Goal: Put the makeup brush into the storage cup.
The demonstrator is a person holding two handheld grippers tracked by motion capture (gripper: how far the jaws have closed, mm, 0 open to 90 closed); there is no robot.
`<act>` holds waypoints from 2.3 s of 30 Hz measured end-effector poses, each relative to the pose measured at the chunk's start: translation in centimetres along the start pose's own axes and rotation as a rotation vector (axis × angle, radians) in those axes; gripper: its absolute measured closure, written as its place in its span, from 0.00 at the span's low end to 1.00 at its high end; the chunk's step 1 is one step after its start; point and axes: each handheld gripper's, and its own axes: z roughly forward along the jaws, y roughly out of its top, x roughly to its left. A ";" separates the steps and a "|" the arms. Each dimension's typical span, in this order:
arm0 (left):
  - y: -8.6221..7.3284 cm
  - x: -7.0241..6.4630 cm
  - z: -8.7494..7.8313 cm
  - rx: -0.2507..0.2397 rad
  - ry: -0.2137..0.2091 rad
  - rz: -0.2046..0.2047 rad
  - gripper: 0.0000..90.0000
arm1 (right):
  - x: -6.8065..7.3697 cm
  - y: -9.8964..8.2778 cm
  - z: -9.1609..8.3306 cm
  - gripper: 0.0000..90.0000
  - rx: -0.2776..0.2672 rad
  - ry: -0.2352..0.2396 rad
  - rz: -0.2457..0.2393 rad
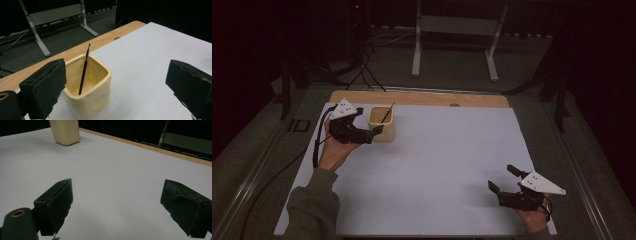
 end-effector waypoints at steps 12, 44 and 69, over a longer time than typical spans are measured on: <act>-1.9 -1.2 -1.3 -0.027 -0.012 0.005 0.04 | 0.0 0.0 0.0 0.12 -0.002 0.004 0.002; -6.2 -3.2 -4.9 -0.067 0.004 -0.002 0.04 | 0.0 0.0 0.0 0.12 0.000 0.009 0.000; -10.4 -3.3 -8.3 -0.085 0.071 -0.065 0.05 | -0.9 -0.1 0.2 0.11 0.005 0.004 0.016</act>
